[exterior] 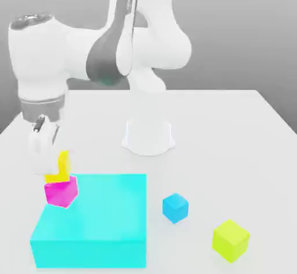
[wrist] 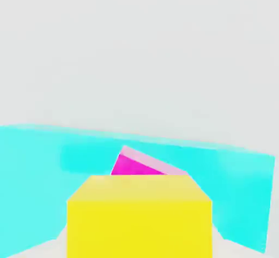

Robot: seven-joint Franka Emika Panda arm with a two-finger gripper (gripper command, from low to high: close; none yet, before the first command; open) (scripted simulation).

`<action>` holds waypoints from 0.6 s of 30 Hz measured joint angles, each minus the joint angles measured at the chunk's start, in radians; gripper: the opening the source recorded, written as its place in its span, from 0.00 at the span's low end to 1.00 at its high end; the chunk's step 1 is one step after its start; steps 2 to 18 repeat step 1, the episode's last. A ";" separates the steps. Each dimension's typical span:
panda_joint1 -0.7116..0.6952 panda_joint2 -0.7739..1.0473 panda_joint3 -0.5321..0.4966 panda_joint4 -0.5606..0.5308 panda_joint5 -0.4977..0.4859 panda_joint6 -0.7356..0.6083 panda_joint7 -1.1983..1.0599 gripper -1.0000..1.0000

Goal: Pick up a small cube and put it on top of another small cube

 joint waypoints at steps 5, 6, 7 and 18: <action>0.000 0.000 0.000 0.000 0.000 0.000 0.000 1.00; 0.000 0.000 0.000 0.000 0.000 0.000 0.000 1.00; 0.000 0.000 0.000 0.000 0.000 0.000 0.000 1.00; 0.000 0.000 0.000 0.000 0.000 0.000 0.000 1.00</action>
